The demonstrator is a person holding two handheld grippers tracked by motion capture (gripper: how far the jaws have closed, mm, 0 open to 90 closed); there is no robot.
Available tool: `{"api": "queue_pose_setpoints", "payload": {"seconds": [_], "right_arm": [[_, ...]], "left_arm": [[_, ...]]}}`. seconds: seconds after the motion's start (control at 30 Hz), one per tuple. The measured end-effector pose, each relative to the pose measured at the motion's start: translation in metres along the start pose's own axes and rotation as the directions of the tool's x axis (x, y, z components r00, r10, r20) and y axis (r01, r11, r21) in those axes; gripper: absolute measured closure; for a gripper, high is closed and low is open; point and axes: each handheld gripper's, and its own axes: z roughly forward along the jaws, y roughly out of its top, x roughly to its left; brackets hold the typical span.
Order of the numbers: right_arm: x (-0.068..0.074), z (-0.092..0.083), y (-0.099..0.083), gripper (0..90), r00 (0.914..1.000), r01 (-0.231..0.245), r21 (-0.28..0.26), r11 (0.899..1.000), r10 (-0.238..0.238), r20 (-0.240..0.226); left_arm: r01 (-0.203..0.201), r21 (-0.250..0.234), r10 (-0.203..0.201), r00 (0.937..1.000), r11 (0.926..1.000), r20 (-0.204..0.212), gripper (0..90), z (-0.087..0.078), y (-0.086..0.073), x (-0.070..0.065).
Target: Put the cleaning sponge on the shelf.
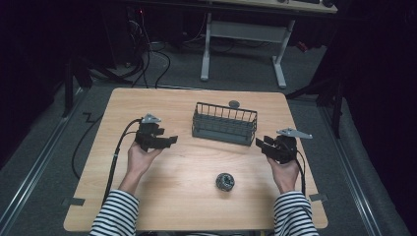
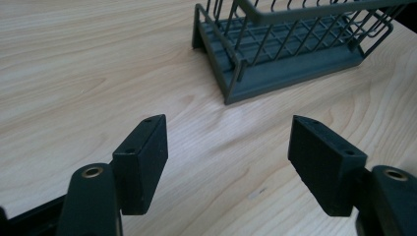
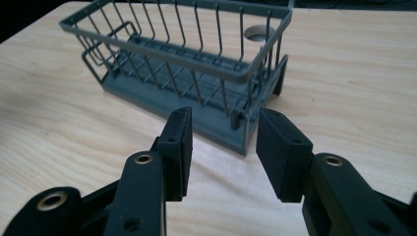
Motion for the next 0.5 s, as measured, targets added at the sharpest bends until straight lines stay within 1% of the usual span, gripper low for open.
{"api": "queue_pose_setpoints", "payload": {"seconds": [0.07,0.17,0.3,0.33,0.4,0.43,0.5], "right_arm": [[-0.001,0.003,0.005,59.3,1.0000,-0.008,0.001,1.000,0.008,0.005],[-0.003,0.009,0.012,60.6,0.9999,-0.012,-0.007,1.000,0.012,0.009],[-0.003,0.015,0.022,61.8,0.9998,-0.007,-0.020,1.000,0.007,0.018],[-0.003,0.015,0.022,61.8,0.9998,-0.007,-0.020,1.000,0.007,0.018],[-0.004,0.018,0.027,62.0,0.9998,-0.010,-0.021,1.000,0.011,0.018],[-0.005,0.019,0.031,62.1,0.9996,-0.014,-0.022,1.000,0.015,0.023],[-0.005,0.020,0.034,62.2,0.9995,-0.017,-0.029,0.999,0.018,0.027]], "left_arm": [[0.001,0.002,-0.001,1.0000,1.0000,0.002,32.7,0.006,0.008,-0.001],[0.001,-0.008,-0.001,1.0000,1.0000,0.008,33.8,0.014,0.019,-0.005],[-0.007,-0.009,0.007,1.0000,0.9999,0.000,34.8,0.023,0.035,-0.010],[-0.007,-0.009,0.007,1.0000,0.9999,0.000,35.3,0.023,0.035,-0.010],[-0.007,-0.009,0.007,1.0000,0.9999,-0.003,35.3,0.028,0.045,-0.013],[-0.007,-0.019,0.007,1.0000,0.9998,-0.004,36.3,0.031,0.052,-0.015],[-0.003,-0.019,0.003,0.9999,0.9998,-0.013,36.4,0.035,0.058,-0.016]]}}
